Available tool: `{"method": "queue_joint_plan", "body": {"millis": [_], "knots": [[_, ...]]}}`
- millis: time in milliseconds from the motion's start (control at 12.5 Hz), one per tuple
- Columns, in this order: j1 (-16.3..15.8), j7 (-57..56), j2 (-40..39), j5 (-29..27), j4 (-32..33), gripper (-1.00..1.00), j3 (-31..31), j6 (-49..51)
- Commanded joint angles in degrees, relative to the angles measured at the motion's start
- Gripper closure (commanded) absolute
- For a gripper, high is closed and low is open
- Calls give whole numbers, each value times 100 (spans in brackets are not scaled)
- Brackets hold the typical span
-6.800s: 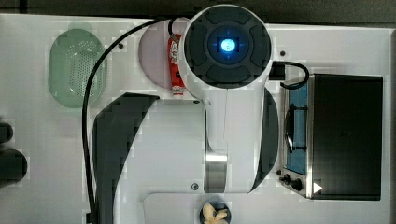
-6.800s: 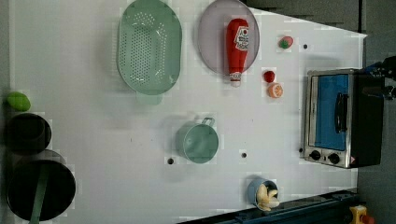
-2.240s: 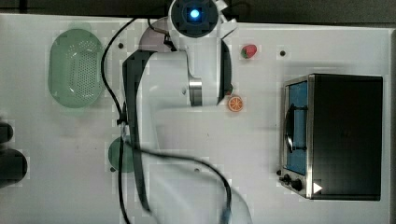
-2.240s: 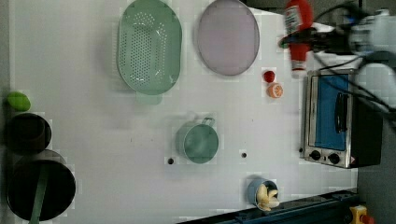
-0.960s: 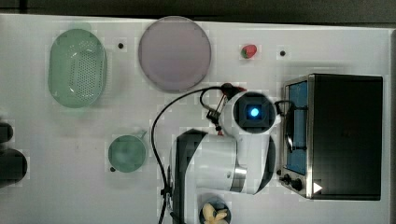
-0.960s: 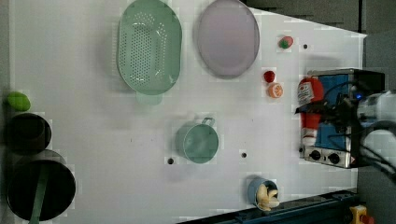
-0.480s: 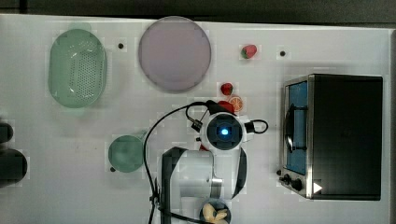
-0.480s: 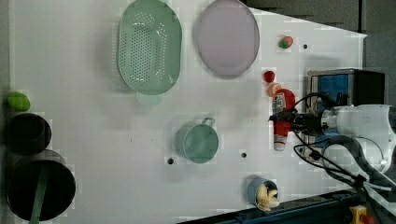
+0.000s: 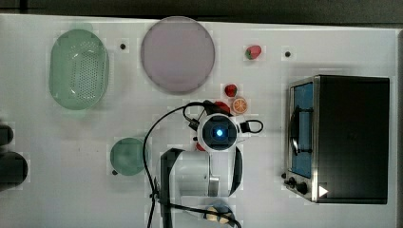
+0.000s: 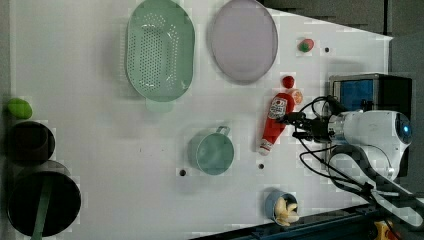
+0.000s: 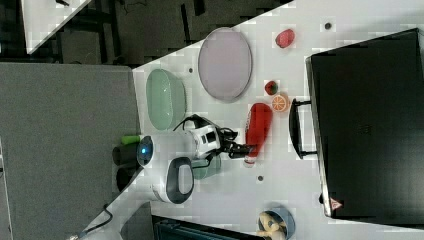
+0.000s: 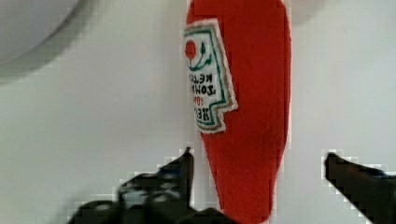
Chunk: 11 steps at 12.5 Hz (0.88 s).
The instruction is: Pick ketchup from plate and place it on table.
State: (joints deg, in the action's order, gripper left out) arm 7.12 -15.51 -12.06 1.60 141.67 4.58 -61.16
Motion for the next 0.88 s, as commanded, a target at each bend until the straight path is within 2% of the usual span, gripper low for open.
{"method": "queue_joint_plan", "body": {"millis": [80, 240, 400, 880], "knots": [[25, 269, 277, -9, -125, -100, 43, -96], [27, 281, 632, -18, -263, -100, 36, -10], [29, 514, 1052, -21, -557, -100, 19, 493], [29, 1550, 1708, -23, -2192, -100, 22, 3259]]}}
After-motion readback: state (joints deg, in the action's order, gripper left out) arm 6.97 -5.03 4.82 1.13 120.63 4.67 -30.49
